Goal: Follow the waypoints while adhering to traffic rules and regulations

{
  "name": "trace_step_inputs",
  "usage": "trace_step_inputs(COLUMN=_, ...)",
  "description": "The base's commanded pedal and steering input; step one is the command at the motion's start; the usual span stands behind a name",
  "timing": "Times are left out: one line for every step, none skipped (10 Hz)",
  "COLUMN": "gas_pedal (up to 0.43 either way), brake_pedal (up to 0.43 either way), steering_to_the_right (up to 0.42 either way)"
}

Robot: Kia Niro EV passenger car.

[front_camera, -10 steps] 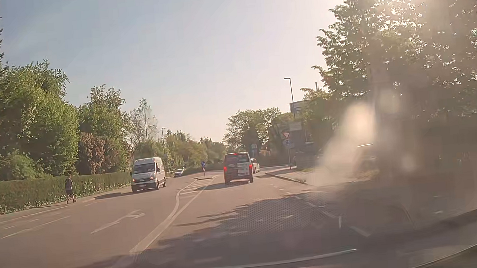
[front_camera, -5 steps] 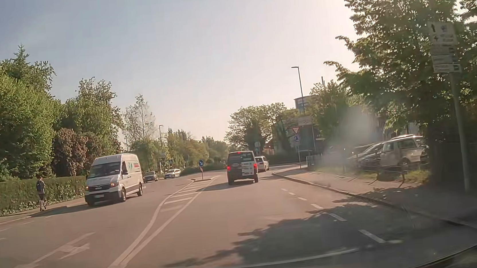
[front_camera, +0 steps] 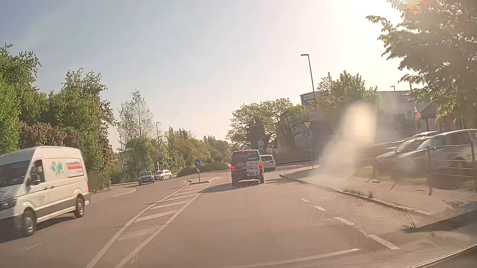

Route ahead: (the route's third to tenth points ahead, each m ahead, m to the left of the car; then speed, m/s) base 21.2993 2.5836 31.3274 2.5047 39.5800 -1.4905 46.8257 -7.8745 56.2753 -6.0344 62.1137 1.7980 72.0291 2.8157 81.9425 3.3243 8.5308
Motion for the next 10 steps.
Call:
trace_step_inputs(gas_pedal=0.0, brake_pedal=0.0, steering_to_the_right=-0.008)
trace_step_inputs(gas_pedal=0.0, brake_pedal=0.0, steering_to_the_right=-0.008)
trace_step_inputs(gas_pedal=0.0, brake_pedal=0.0, steering_to_the_right=-0.007)
trace_step_inputs(gas_pedal=0.0, brake_pedal=0.0, steering_to_the_right=-0.007)
trace_step_inputs(gas_pedal=0.0, brake_pedal=0.0, steering_to_the_right=-0.007)
trace_step_inputs(gas_pedal=0.0, brake_pedal=0.0, steering_to_the_right=-0.006)
trace_step_inputs(gas_pedal=0.0, brake_pedal=0.0, steering_to_the_right=-0.006)
trace_step_inputs(gas_pedal=0.0, brake_pedal=0.0, steering_to_the_right=-0.006)
trace_step_inputs(gas_pedal=0.0, brake_pedal=0.0, steering_to_the_right=-0.005)
trace_step_inputs(gas_pedal=0.0, brake_pedal=0.0, steering_to_the_right=-0.004)
